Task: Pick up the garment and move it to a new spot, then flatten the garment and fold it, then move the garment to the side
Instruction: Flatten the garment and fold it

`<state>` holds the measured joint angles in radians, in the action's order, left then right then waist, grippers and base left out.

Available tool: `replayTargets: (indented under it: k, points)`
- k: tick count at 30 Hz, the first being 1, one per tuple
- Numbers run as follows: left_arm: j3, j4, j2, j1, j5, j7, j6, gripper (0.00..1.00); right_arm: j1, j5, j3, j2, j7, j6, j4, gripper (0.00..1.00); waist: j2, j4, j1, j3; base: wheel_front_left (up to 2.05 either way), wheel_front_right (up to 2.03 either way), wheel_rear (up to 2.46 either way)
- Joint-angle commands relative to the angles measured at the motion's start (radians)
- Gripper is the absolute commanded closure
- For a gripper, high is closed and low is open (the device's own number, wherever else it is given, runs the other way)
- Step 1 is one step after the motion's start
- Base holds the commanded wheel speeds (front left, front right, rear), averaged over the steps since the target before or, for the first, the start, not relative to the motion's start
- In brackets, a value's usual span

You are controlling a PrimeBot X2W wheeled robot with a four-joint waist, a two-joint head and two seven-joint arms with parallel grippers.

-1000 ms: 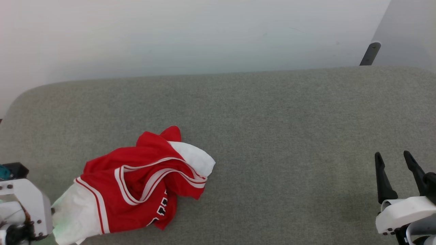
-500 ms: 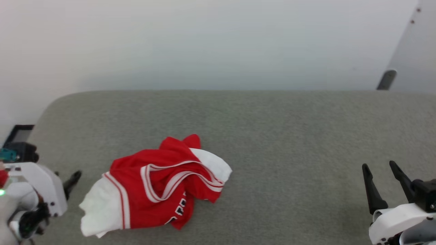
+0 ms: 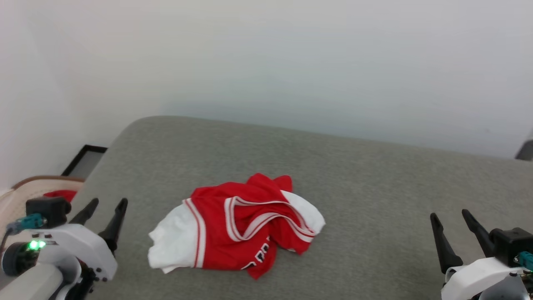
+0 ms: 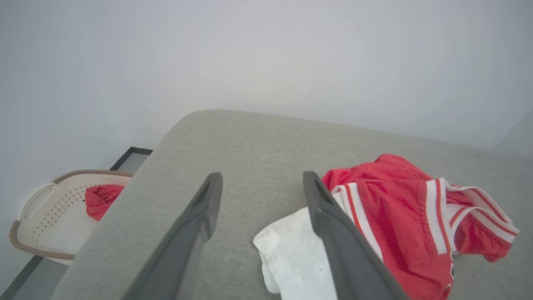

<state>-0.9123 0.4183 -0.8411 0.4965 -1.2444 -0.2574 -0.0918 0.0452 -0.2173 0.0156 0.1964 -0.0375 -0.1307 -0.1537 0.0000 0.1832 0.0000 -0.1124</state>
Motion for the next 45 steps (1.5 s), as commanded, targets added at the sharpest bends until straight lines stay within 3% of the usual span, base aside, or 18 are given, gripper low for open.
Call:
replayTargets:
  k: [1, 7, 9, 12, 29, 36, 43, 45]
  points:
    - [0.013, -0.009, 0.003, -0.017, 0.018, -0.007, -0.008, 0.0, -0.017, -0.006, 0.007, 0.003, 0.002, 0.0, -0.002, 0.0, 0.0, 0.051, 0.0, -0.027, 0.0, 0.0, 0.0]
    - [0.254, -0.113, 0.078, -0.134, 0.184, -0.005, -0.047, 0.0, -0.007, -0.048, 0.04, 0.02, 0.042, 0.0, -0.016, 0.0, 0.0, 0.143, 0.0, -0.015, 0.0, 0.0, 0.0]
    - [0.346, -0.15, 0.133, -0.204, 0.266, -0.006, -0.036, 0.0, 0.015, -0.073, 0.081, 0.042, 0.088, 0.0, -0.022, 0.0, 0.0, 0.187, 0.0, -0.006, 0.0, 0.0, 0.0]
    - [0.41, -0.161, 0.183, -0.256, 0.324, -0.006, -0.014, 0.0, 0.035, -0.106, 0.112, 0.066, 0.138, 0.0, -0.033, 0.0, 0.0, 0.231, 0.0, 0.004, 0.0, 0.0, 0.0]
    - [0.637, -0.171, 0.445, -0.325, 0.549, -0.006, 0.118, 0.0, 0.25, -0.246, 0.226, 0.186, 0.45, 0.0, -0.132, 0.0, 0.0, 0.342, 0.0, 0.192, 0.0, 0.0, 0.0]
    - [0.708, -0.145, 0.537, -0.3, 0.62, -0.006, 0.173, 0.0, 0.323, -0.299, 0.311, 0.222, 0.511, 0.0, -0.179, 0.0, 0.0, 0.362, 0.0, 0.254, 0.0, 0.0, 0.0]
    - [0.755, -0.114, 0.589, -0.294, 0.669, -0.006, 0.207, 0.0, 0.378, -0.328, 0.409, 0.231, 0.535, 0.0, -0.26, 0.0, 0.0, 0.371, 0.0, 0.28, 0.0, 0.0, 0.0]
    - [0.764, -0.105, 0.599, -0.292, 0.676, -0.006, 0.213, 0.0, 0.393, -0.324, 0.434, 0.239, 0.522, 0.0, -0.282, 1.0, 0.0, 0.371, 0.0, 0.282, 0.0, 0.0, 0.0]
